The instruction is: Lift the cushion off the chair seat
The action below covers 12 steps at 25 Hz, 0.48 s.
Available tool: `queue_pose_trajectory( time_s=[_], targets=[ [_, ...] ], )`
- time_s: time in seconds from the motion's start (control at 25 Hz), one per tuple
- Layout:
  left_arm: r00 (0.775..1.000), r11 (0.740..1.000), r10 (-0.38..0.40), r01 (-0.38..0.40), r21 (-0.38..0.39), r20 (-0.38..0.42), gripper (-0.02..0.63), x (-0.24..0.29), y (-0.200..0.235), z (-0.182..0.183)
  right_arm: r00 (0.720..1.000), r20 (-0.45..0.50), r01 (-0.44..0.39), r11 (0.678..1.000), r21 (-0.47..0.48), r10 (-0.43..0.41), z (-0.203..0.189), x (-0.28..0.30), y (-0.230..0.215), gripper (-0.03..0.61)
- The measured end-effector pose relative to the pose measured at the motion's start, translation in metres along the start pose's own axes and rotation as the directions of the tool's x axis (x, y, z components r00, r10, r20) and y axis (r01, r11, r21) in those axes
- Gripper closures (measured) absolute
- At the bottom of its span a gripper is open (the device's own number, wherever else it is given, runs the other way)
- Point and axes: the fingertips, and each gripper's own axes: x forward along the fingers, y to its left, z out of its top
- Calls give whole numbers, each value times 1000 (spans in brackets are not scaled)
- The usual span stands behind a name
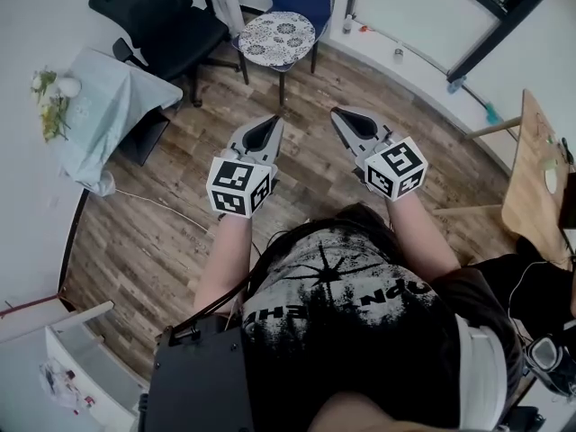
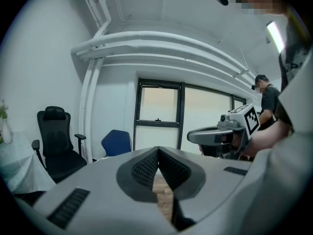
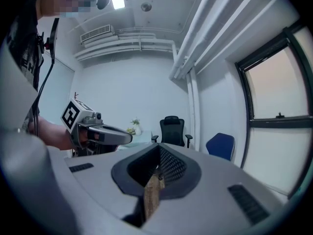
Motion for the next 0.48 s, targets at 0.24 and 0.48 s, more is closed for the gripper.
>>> queue_pose_trajectory(
  time_s=[0.24, 0.48],
  targets=[
    [1000, 1000, -8, 8, -16, 0, 601, 5, 0, -7, 999, -39, -5, 1000, -23, 4, -6, -1, -4, 561],
    [1000, 999, 15, -15, -32, -5, 601, 15, 17, -9, 998, -53, -31, 999, -21, 30, -9, 17, -13, 561]
  ],
)
